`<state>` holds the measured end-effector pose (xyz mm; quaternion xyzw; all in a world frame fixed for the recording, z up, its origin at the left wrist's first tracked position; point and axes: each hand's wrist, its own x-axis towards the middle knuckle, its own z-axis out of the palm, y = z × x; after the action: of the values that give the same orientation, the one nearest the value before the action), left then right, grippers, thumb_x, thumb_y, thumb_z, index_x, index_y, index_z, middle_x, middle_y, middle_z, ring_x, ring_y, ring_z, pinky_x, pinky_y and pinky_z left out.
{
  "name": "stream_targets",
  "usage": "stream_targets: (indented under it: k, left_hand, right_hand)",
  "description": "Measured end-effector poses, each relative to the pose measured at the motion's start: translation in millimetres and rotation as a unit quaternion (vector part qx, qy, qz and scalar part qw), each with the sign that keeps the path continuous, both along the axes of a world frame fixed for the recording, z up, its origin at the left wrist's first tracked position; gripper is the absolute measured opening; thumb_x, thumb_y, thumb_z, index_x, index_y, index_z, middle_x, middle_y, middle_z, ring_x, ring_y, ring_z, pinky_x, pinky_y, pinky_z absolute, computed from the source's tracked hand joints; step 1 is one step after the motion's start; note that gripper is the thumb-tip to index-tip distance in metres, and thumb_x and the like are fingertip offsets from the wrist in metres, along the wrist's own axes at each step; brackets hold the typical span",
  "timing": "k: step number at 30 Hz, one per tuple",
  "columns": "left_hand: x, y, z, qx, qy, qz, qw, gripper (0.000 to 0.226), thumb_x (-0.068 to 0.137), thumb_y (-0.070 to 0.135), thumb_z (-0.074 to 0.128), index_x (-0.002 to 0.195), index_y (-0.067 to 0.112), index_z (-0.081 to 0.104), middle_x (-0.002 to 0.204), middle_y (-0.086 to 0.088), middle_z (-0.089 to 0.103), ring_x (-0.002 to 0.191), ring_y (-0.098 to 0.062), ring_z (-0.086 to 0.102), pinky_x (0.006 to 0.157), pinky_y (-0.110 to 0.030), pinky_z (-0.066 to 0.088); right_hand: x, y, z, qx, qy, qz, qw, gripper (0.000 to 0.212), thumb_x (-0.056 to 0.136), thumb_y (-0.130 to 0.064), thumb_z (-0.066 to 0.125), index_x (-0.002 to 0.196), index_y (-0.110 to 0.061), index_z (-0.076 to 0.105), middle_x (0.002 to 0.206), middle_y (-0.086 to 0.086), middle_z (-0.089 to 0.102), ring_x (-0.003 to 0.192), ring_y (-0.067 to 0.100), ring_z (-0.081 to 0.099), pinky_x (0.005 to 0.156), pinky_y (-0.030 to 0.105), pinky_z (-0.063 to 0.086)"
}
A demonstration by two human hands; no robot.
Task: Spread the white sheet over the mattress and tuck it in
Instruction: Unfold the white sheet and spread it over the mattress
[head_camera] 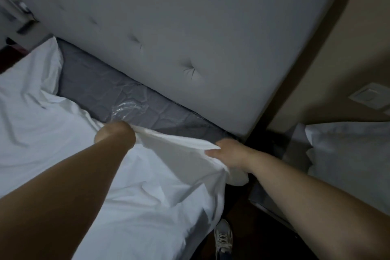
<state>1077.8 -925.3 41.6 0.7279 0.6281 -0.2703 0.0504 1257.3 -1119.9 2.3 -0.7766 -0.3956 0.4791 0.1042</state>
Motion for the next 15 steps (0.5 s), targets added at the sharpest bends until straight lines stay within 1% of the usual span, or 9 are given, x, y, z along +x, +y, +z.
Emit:
stream_targets:
  k: [1,3,4,6,9,11,12,14,15]
  left_hand:
    - [4,0,-6,-0.039,-0.060,0.033,0.997,0.034,0.096,0.015,0.044,0.124,0.001,0.058,0.125,-0.018,0.060,0.113,-0.033,0.060,0.090,-0.038,0.052]
    - [25,-13,-16,-0.106,-0.207,0.098,0.968,0.034,0.098,0.014,0.041,0.126,0.002,0.056,0.121,-0.021,0.062,0.101,-0.037,0.066,0.075,-0.040,0.057]
    - [41,-20,-23,-0.104,-0.263,0.095,0.955,0.035,0.097,0.013,0.041,0.128,0.007,0.056,0.122,-0.021,0.061,0.100,-0.038,0.066,0.077,-0.042,0.056]
    - [79,-30,-29,-0.082,-0.326,0.037,0.941,0.038,0.094,0.011,0.042,0.128,0.013,0.057,0.126,-0.018,0.060,0.109,-0.037,0.060,0.092,-0.039,0.050]
    - [138,-33,-28,-0.024,-0.397,-0.068,0.915,0.035,0.092,0.010,0.043,0.124,0.014,0.059,0.124,-0.015,0.061,0.116,-0.035,0.054,0.098,-0.035,0.042]
    - [166,-28,-28,0.007,-0.398,-0.143,0.906,0.035,0.091,0.014,0.045,0.124,0.018,0.057,0.121,-0.016,0.061,0.115,-0.036,0.052,0.099,-0.037,0.041]
    - [174,-27,-30,-0.004,-0.377,-0.172,0.910,0.039,0.092,0.016,0.047,0.130,0.022,0.052,0.122,-0.018,0.058,0.116,-0.037,0.051,0.101,-0.038,0.040]
    - [176,-26,-39,-0.084,-0.315,-0.195,0.925,0.060,0.092,0.017,0.049,0.147,0.029,0.027,0.126,-0.020,0.053,0.117,-0.037,0.050,0.101,-0.036,0.039]
    - [171,-28,-47,-0.122,-0.281,-0.192,0.932,0.072,0.093,0.015,0.050,0.151,0.030,0.012,0.127,-0.020,0.052,0.116,-0.036,0.051,0.098,-0.036,0.039]
  right_hand:
    - [13,-8,-6,-0.025,-0.035,0.004,0.999,0.034,0.095,-0.044,0.049,0.087,-0.012,0.061,0.113,0.013,0.063,0.102,0.025,0.058,0.074,0.024,0.035]
    - [43,-31,-29,-0.099,-0.084,-0.006,0.992,0.040,0.097,-0.039,0.046,0.113,-0.007,0.063,0.124,0.013,0.061,0.112,0.028,0.058,0.077,0.026,0.039]
    - [55,-44,-41,-0.135,-0.116,-0.022,0.984,0.041,0.098,-0.037,0.045,0.120,-0.006,0.061,0.125,0.013,0.060,0.112,0.028,0.058,0.078,0.026,0.041]
    - [78,-63,-56,-0.191,-0.166,-0.078,0.964,0.040,0.099,-0.033,0.044,0.126,-0.006,0.057,0.124,0.013,0.059,0.108,0.029,0.059,0.074,0.028,0.041]
    - [114,-68,-69,-0.194,-0.235,-0.171,0.937,0.037,0.100,-0.025,0.043,0.126,-0.003,0.055,0.126,0.018,0.057,0.112,0.034,0.057,0.081,0.034,0.046]
    - [135,-63,-77,-0.182,-0.278,-0.208,0.920,0.036,0.100,-0.021,0.042,0.128,0.001,0.053,0.132,0.021,0.054,0.120,0.037,0.053,0.092,0.040,0.046]
    - [141,-60,-82,-0.191,-0.288,-0.209,0.915,0.037,0.100,-0.019,0.042,0.130,0.002,0.050,0.135,0.021,0.051,0.123,0.037,0.050,0.096,0.041,0.044]
    - [143,-57,-92,-0.220,-0.270,-0.195,0.917,0.044,0.099,-0.018,0.045,0.138,0.002,0.040,0.139,0.020,0.047,0.128,0.035,0.047,0.099,0.040,0.042]
    - [141,-57,-99,-0.227,-0.235,-0.197,0.924,0.052,0.098,-0.020,0.048,0.144,0.000,0.033,0.142,0.020,0.043,0.129,0.035,0.045,0.100,0.039,0.041]
